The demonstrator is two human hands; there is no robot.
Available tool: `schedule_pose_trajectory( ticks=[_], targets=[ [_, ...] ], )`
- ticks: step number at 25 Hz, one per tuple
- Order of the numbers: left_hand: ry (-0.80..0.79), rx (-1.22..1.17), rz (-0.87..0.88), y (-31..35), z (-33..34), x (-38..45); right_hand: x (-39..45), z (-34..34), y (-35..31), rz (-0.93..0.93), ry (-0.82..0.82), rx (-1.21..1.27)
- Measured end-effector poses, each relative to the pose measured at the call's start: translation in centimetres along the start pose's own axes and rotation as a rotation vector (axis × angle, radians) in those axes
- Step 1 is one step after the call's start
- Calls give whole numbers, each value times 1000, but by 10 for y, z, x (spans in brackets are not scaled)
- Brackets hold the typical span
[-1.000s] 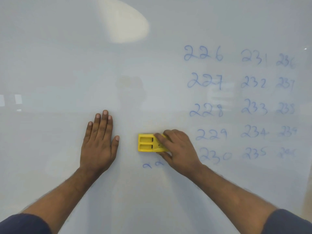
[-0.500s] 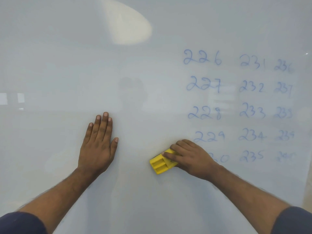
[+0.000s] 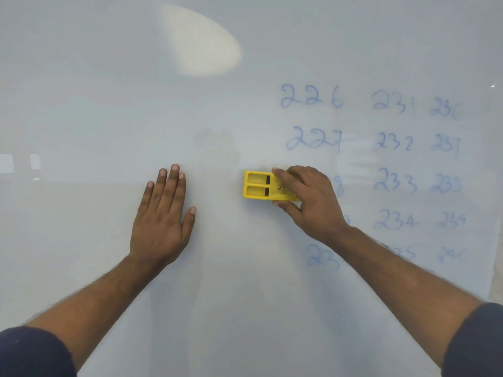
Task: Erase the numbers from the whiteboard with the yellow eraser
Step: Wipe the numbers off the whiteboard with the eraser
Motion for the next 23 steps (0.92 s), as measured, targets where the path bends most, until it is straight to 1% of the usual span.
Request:
schedule_pose_trajectory(
  ticks=[2, 3, 5, 7, 9, 12, 15, 16, 17, 18, 21, 23],
  targets=[
    [16, 3, 6, 7, 0, 19, -2, -3, 7, 17, 13, -19],
    [29, 8, 12, 10, -1, 28, -6, -2, 2, -6, 13, -26],
    [46, 15, 22, 17, 0, 44, -21, 10, -25, -156, -18, -19],
    [52, 24, 30, 22, 1, 53, -47, 30, -63, -375, -86, -2],
    [49, 32, 39, 27, 3, 57, -71, 48, -87, -500, -154, -3],
    [36, 48, 45, 30, 6, 58, -87, 57, -90, -568, -201, -19],
    [24, 61, 31, 28, 6, 58, -91, 53, -81, -693, -225, -55],
    [32, 66, 28, 28, 4, 59, -88, 49, -74, -705, -224, -54],
    [39, 69, 28, 28, 2, 61, -79, 44, -65, -678, -212, -43],
    [43, 72, 33, 29, 1, 63, -66, 35, -50, -602, -182, -26],
    [54, 78, 52, 37, -2, 78, -14, -3, 15, -243, -58, -7],
    [62, 75, 60, 44, -2, 92, 6, -24, 54, -93, -22, -64]
  ],
)
Point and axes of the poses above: each hand's wrist, its own x-axis towards the middle knuckle, its own z-axis out of the palm, y = z × x, the point moved 7 cm from there along x, towards the middle knuckle, and after that the axes turned 15 degrees about -x, right-handed, at the moved point
